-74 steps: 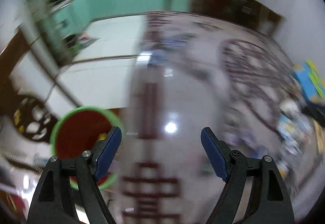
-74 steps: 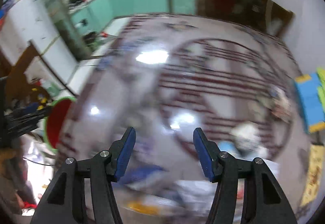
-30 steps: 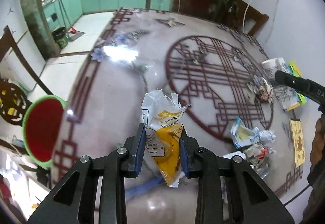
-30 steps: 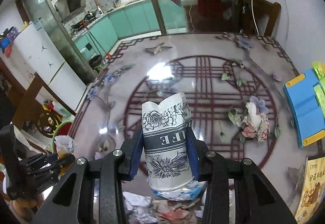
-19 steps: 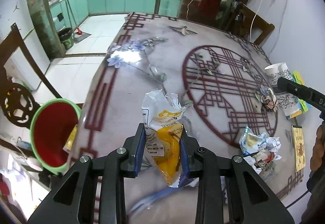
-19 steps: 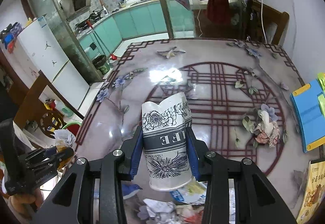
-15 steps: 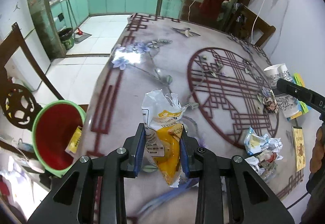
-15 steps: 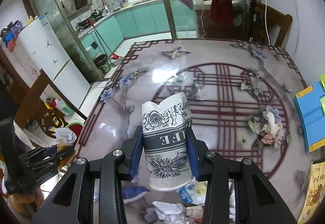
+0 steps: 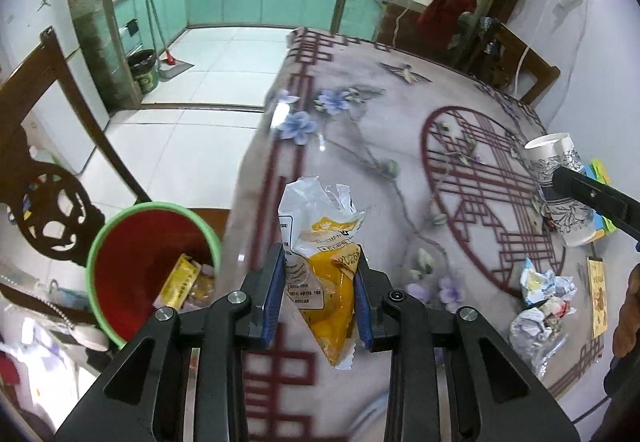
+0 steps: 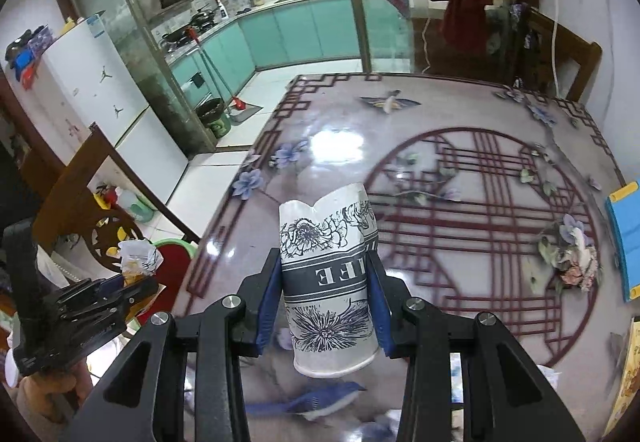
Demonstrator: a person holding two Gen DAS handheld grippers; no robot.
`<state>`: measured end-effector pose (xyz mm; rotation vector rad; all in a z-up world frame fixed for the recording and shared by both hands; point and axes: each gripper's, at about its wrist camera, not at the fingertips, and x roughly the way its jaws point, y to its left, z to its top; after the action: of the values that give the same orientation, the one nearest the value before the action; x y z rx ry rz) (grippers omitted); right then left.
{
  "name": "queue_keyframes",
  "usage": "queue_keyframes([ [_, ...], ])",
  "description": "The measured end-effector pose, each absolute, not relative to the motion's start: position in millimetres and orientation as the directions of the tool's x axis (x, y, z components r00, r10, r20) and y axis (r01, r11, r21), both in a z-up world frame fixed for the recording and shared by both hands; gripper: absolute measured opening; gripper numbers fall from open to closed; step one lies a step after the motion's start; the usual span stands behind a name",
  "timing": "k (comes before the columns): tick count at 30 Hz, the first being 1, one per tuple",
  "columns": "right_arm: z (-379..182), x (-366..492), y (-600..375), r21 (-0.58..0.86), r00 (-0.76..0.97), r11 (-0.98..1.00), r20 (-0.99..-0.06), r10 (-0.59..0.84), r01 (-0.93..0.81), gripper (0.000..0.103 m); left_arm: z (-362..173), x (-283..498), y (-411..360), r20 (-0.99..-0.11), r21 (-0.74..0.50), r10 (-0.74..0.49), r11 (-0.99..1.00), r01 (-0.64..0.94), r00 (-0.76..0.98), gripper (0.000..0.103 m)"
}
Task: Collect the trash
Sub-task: 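Carry the wrapper and paper cup over the red bucket and release them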
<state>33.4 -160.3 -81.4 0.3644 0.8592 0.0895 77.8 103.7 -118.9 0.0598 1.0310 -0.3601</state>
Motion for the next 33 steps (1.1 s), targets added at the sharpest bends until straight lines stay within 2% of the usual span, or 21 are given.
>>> queue_keyframes([
  [15,-75,71,-58,0.359,0.611,0.931,-0.724,0.322,-0.065,0.038,-135,105,180,-0.865,-0.078,-0.175,0.973,0.217,0.471,0.029],
  [33,-99,109,60,0.411,0.466,0.875,-0.740,0.485,-0.257,0.038,-173,127,273,-0.904,-0.037,-0.041,0.999,0.017,0.425,0.029],
])
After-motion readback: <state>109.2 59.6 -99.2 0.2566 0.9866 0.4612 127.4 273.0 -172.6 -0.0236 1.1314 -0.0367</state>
